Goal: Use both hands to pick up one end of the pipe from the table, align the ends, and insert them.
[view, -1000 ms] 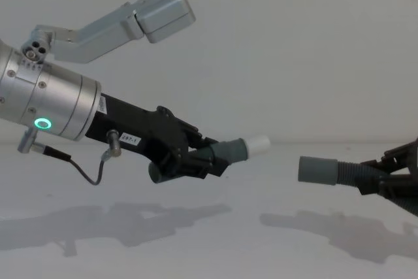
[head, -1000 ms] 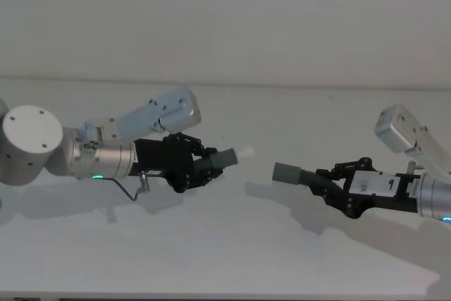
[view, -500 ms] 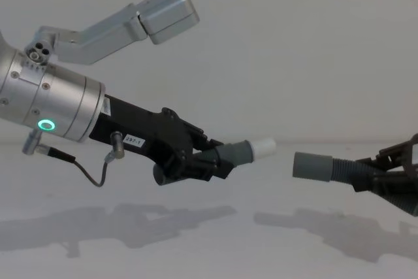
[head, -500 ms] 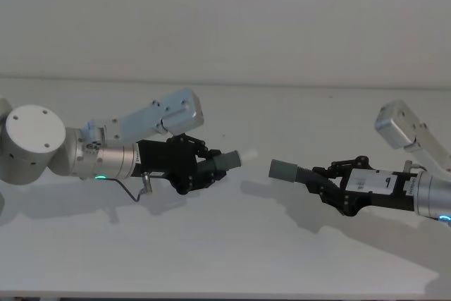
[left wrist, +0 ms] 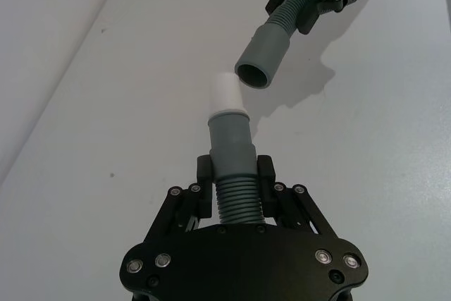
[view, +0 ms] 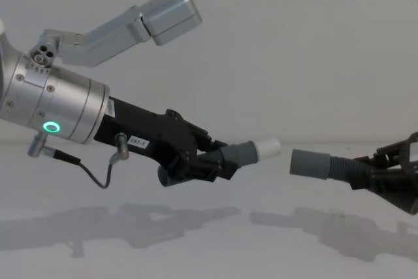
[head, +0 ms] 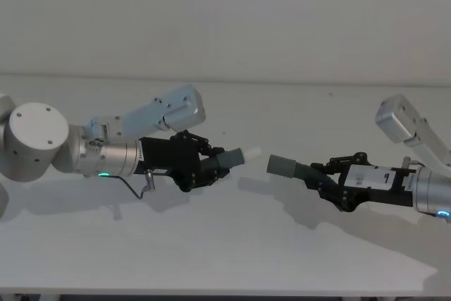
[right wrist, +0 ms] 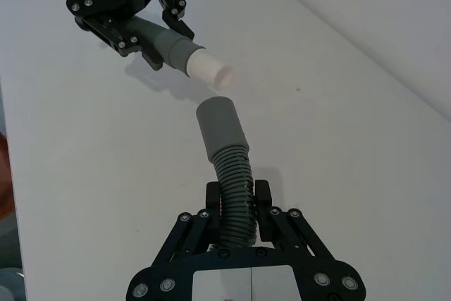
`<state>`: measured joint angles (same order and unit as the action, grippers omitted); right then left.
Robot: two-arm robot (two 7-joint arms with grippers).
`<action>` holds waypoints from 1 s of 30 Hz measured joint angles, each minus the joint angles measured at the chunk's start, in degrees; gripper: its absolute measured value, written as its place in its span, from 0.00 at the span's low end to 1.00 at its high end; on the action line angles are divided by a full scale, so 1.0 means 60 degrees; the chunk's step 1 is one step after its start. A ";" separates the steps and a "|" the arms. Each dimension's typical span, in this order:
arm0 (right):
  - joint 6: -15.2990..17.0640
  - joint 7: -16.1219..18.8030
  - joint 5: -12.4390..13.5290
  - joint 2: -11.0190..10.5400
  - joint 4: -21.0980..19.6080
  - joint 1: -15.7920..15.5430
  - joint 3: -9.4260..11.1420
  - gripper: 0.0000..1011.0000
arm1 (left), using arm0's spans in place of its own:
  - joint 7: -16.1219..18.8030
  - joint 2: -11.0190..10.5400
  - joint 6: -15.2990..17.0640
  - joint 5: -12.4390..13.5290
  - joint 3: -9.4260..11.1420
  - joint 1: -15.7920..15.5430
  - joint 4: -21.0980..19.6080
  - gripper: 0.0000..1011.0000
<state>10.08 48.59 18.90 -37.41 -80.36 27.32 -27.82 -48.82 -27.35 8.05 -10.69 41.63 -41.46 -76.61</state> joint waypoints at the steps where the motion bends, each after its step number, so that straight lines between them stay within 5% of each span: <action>1: 0.0002 0.0000 0.0007 0.0000 0.0004 0.0005 -0.0009 0.28 | 0.0000 0.0010 -0.0010 -0.0019 0.0010 -0.0005 0.0021 0.36; 30: -0.0023 -0.0075 0.0270 -0.0025 0.0115 0.0156 -0.0209 0.28 | 0.0141 -0.0008 -0.0048 -0.0190 0.0295 0.0004 0.0049 0.36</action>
<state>9.95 48.14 20.51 -37.56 -79.66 28.25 -29.07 -47.97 -27.40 7.76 -11.83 43.40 -41.43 -76.31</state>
